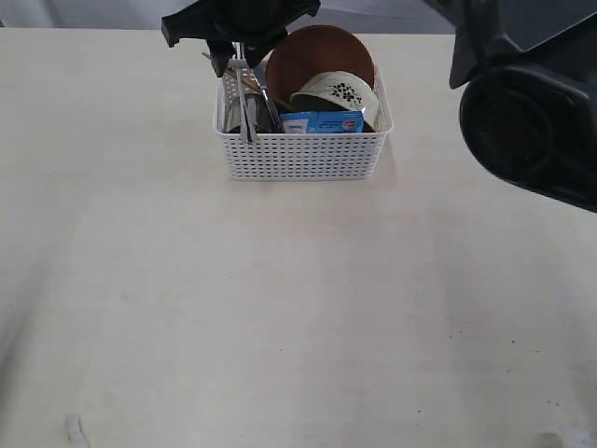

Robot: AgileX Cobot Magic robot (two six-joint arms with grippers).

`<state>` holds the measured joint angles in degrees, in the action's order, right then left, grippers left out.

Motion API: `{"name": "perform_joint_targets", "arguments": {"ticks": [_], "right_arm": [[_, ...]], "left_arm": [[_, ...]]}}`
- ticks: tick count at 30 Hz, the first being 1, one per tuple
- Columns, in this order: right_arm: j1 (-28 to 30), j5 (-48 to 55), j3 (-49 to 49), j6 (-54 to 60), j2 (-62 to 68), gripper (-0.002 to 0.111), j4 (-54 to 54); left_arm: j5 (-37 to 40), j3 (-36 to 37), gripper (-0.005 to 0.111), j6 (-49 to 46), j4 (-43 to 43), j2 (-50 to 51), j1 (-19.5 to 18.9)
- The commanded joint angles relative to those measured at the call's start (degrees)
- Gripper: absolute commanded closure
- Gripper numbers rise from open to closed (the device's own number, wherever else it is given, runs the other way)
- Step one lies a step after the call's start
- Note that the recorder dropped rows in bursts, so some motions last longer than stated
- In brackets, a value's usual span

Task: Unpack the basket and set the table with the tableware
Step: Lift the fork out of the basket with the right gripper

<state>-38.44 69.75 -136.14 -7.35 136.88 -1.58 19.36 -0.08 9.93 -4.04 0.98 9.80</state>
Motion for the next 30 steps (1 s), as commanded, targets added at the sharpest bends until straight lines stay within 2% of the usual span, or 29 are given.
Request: {"name": "perform_joint_targets", "arguments": {"ticks": [1,9,17,20,22,30], "right_arm": [[0.05,0.21,-0.41,-0.85,1.85,0.066,1.58],[-0.61,0.21,-0.41,-0.85,4.04,0.076,1.05],[-0.49,0.21,-0.41,-2.29,5.85,0.076,1.58],[-0.49,0.21,-0.41,-2.18,5.96,0.09,1.58],[-0.49,0.21,-0.41,-1.4,5.96,0.107,1.58],[-0.49,0.21,-0.41,-1.4,1.82,0.109,1.93]], "left_arm": [[-0.57,0.08,0.106,0.3,0.02,0.18,0.17],[-0.57,0.08,0.106,0.3,0.02,0.18,0.17],[-0.57,0.08,0.106,0.3,0.02,0.18,0.17],[-0.57,0.08,0.106,0.3,0.02,0.18,0.17],[-0.57,0.08,0.106,0.3,0.02,0.18,0.17],[-0.57,0.08,0.106,0.3,0.02,0.18,0.17]]}}
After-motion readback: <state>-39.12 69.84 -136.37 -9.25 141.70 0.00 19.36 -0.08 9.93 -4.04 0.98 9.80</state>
